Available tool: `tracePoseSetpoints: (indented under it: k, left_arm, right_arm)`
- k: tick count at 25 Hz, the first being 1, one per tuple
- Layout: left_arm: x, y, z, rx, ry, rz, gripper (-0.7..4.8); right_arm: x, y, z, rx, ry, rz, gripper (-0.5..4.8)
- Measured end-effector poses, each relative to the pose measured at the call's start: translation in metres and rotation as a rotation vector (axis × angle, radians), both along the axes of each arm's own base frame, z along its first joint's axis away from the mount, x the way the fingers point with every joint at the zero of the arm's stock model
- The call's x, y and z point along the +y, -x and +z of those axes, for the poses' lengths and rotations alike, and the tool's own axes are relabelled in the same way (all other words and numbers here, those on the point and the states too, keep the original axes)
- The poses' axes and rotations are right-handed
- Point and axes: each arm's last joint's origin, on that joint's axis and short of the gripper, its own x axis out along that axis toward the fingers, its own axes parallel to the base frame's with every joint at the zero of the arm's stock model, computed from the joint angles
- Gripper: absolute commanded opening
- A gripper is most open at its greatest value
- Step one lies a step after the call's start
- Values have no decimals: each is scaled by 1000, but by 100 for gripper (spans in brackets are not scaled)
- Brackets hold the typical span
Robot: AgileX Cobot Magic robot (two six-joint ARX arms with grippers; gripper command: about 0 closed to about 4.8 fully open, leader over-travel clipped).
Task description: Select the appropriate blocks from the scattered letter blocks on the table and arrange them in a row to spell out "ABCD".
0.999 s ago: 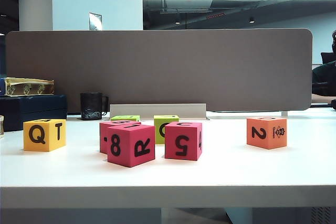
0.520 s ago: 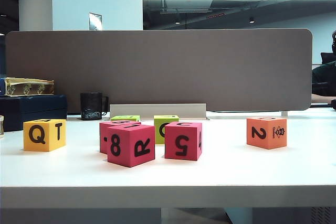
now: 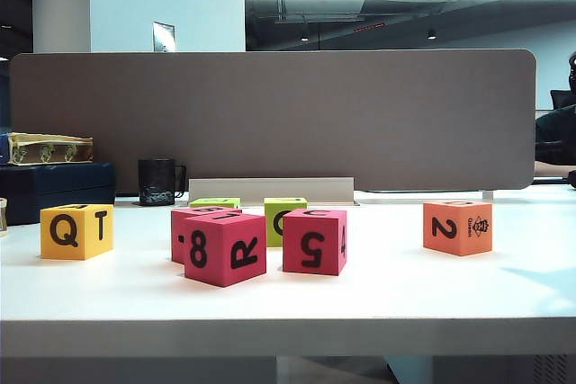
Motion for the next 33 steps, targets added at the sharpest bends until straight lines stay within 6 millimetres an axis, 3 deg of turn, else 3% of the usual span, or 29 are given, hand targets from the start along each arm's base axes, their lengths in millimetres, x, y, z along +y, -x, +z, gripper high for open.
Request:
tracePoseSetpoints:
  k: [6, 15, 24, 33]
  left_arm:
    - [0, -17, 8, 34, 3, -9, -6]
    - [0, -61, 14, 126, 4, -10, -6]
    - [-28, -93, 22, 145, -30, -140, -6]
    - [-44, -115, 18, 182, -40, -201, -6]
  right_arm:
    - [11, -12, 2, 24, 16, 64, -2]
    - [40, -32, -15, 116, 59, 199, -2]
    - [55, -45, -28, 180, 95, 255, -2]
    - [64, -58, -17, 178, 145, 261, -2]
